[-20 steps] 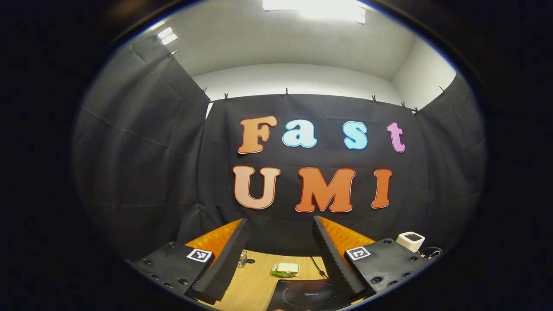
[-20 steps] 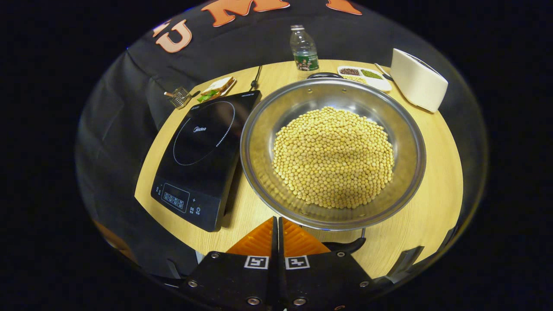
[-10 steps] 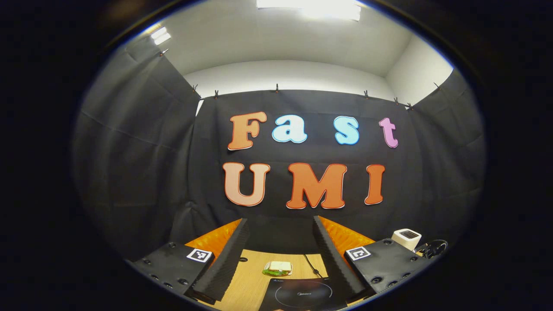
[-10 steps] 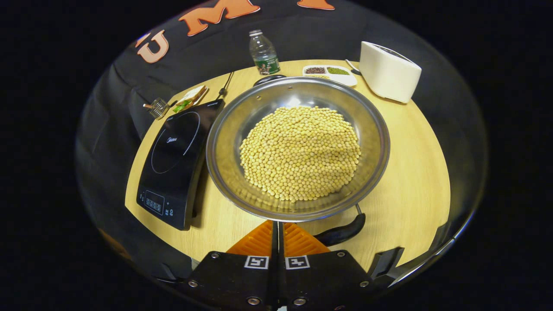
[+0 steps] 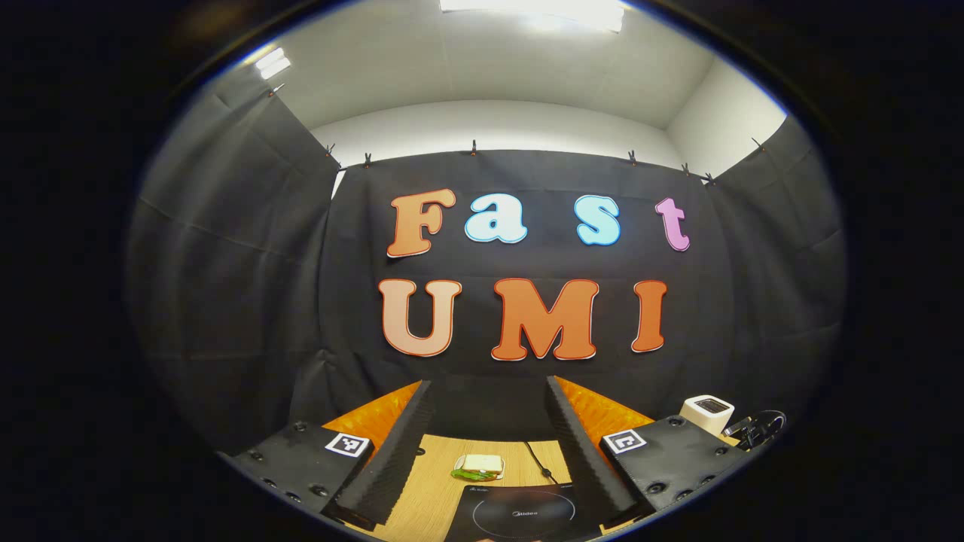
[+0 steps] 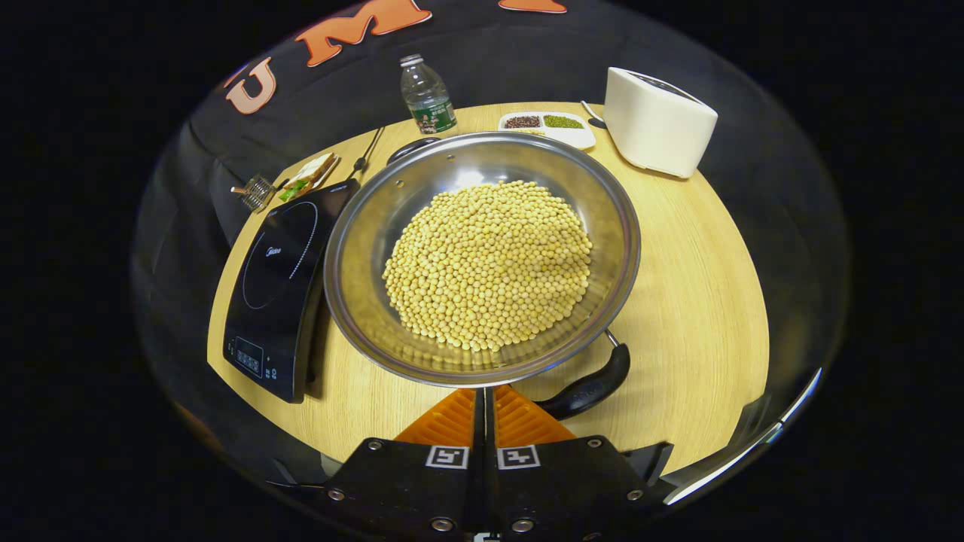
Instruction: First push the handle of the pot to place it horizontally, then grasp the pot with both hands and set it on the induction cooktop.
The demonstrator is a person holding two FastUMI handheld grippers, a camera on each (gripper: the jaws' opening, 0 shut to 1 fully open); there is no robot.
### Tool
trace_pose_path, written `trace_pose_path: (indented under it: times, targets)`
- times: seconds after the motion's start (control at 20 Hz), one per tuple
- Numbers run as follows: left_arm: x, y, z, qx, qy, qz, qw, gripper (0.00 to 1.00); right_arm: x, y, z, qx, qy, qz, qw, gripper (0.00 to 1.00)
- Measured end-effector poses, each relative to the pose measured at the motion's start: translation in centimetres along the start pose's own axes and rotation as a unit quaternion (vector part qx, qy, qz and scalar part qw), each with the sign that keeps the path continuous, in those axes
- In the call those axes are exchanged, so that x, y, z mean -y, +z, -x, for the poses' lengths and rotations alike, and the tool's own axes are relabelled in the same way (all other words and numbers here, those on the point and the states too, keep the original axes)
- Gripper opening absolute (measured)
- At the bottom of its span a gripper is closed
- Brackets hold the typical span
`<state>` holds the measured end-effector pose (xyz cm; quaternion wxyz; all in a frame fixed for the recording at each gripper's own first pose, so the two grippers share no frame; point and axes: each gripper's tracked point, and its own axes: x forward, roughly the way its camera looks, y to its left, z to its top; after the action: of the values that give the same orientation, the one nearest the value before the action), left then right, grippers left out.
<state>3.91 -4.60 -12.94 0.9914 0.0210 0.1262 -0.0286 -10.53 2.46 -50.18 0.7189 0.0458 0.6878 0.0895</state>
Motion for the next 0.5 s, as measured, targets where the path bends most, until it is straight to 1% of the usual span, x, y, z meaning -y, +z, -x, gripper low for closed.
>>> trace_pose_path:
  times: [0.05, 0.4, 0.45, 0.5]
  targets:
    - [0.3, -0.1, -0.2, 0.000, -0.002, -0.001, 1.000, 1.00, 0.5, 0.2, -0.2, 0.000, -0.006, 0.000, 1.000, 0.00]
    - [1.0, -2.0, -1.6, -0.016, -0.008, -0.002, 1.000, 1.00, 3.9, 1.8, -0.9, 0.001, -0.038, -0.015, 0.999, 0.00]
    - [1.0, -2.2, -1.8, -0.019, -0.007, -0.002, 1.000, 0.97, 4.4, 2.1, -1.0, 0.003, -0.044, -0.016, 0.999, 0.00]
    - [1.0, -2.5, -2.0, -0.021, -0.007, -0.002, 1.000, 0.97, 4.9, 2.4, -1.1, 0.004, -0.049, -0.019, 0.999, 0.00]
